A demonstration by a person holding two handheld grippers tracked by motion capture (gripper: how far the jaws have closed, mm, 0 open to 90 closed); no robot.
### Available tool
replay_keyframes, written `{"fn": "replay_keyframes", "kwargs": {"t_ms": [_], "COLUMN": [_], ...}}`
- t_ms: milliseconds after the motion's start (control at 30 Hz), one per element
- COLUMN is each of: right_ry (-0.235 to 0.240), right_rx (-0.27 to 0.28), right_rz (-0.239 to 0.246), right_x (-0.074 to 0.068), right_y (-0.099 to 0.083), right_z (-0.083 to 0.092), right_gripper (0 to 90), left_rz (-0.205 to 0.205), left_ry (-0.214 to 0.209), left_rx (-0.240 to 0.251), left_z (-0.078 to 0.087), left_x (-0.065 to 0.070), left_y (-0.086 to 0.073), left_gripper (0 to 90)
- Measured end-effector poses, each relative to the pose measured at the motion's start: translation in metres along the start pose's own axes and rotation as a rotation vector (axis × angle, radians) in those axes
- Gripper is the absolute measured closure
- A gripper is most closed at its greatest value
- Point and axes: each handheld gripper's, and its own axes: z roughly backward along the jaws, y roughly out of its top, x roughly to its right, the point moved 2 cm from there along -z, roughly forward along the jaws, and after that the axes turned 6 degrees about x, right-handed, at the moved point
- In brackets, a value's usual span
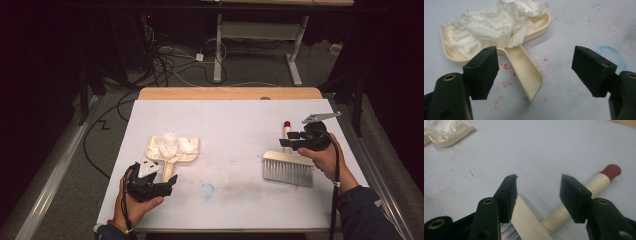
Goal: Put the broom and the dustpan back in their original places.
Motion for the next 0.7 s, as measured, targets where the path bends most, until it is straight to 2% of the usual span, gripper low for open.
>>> {"fn": "replay_keyframes", "kwargs": {"t_ms": [100,233,400,633,700], "right_ry": [-0.025,-0.057,-0.102,-0.161,-0.190], "right_rx": [0.074,0.168,0.272,0.345,0.354], "right_rz": [0.075,0.165,0.221,0.274,0.273], "right_x": [-0.010,-0.023,-0.038,-0.056,-0.059], "right_y": [0.003,-0.003,-0.016,-0.037,-0.043], "right_z": [0.010,0.026,0.045,0.061,0.063], "right_gripper": [44.9,41.4,35.0,30.7,27.5], "left_rz": [-0.030,-0.059,-0.105,-0.194,-0.195], "left_ry": [0.020,0.032,0.036,0.042,0.032], "left_rx": [0.025,0.030,0.037,0.056,0.062], "left_z": [0.003,0.004,0.004,0.005,0.005], "left_x": [0.000,0.001,0.005,0.012,0.013], "left_y": [-0.001,-0.002,-0.004,-0.010,-0.011], "left_gripper": [20.1,19.3,18.5,18.5,18.5]}}
